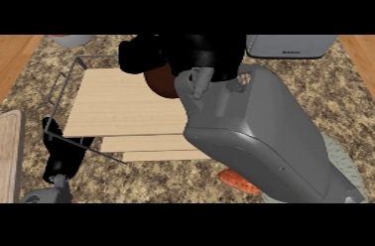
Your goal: Pick the cupcake from the placemat and place it in the tiered shelf
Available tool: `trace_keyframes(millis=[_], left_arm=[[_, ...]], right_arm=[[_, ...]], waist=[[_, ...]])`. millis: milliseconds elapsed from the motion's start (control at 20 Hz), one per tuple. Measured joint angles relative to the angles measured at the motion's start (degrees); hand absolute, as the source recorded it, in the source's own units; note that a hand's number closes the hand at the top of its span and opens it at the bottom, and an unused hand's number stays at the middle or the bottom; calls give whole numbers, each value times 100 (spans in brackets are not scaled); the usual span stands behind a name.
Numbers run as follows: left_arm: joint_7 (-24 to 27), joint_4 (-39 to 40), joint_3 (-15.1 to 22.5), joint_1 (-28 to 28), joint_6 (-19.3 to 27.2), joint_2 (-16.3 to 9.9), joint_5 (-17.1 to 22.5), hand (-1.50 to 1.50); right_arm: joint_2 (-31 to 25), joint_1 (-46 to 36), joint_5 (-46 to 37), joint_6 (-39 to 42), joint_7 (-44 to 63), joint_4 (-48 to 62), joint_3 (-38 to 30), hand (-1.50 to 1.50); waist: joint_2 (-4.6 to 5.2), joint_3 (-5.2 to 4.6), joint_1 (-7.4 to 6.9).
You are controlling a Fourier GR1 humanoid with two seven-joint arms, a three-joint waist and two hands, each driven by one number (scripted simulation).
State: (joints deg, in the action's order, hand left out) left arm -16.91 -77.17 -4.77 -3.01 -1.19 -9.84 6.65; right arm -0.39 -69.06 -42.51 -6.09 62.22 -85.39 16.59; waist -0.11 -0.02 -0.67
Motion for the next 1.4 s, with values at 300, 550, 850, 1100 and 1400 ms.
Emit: trace_keyframes(millis=[300, 550, 850, 1100, 1400], left_arm=[[-58, -72, -22, 0, -11, -28, 13, 0], [41, -23, 11, 80, 53, 50, -56, 0], [37, 59, -139, 38, -18, -59, 37, 0], [120, 100, -176, 119, -4, -35, 40, 0], [101, 60, -185, 152, 4, -38, 26, 0]], right_arm=[[6, 45, 284, -774, -38, -267, -404, -150], [13, 70, -12, -1183, -26, -566, -814, -150], [-92, 370, -789, -1238, 122, -1076, -1375, -150], [-337, 821, -823, -1074, 223, -1995, -2118, -150], [-633, 1482, -114, -547, 367, -3289, -2822, -150]], waist=[[-1, 1, -32], [-17, 1, 34], [-34, 1, 146], [-46, 6, 205], [-45, 8, 210]])
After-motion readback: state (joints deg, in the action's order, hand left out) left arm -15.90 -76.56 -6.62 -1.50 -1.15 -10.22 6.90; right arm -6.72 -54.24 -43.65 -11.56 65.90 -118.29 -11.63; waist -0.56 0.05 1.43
